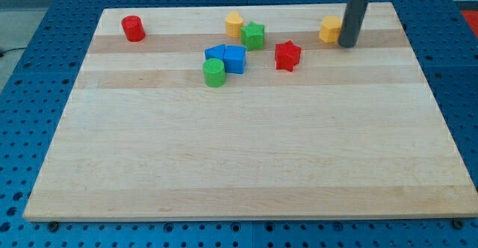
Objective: Move the yellow hexagon to the top right of the red star
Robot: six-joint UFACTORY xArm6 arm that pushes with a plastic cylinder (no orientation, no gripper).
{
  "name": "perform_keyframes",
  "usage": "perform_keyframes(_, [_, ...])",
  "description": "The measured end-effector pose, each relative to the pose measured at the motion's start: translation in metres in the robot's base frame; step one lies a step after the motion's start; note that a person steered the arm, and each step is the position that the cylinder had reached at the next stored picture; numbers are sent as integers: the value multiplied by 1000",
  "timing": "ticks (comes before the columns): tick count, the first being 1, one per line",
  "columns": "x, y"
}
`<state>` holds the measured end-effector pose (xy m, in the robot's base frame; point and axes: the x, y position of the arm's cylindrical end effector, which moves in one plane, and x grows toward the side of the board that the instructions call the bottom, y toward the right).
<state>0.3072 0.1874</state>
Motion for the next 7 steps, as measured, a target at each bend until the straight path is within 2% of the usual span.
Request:
perform_keyframes(2, [15, -2])
perform_keyframes(7, [12, -46])
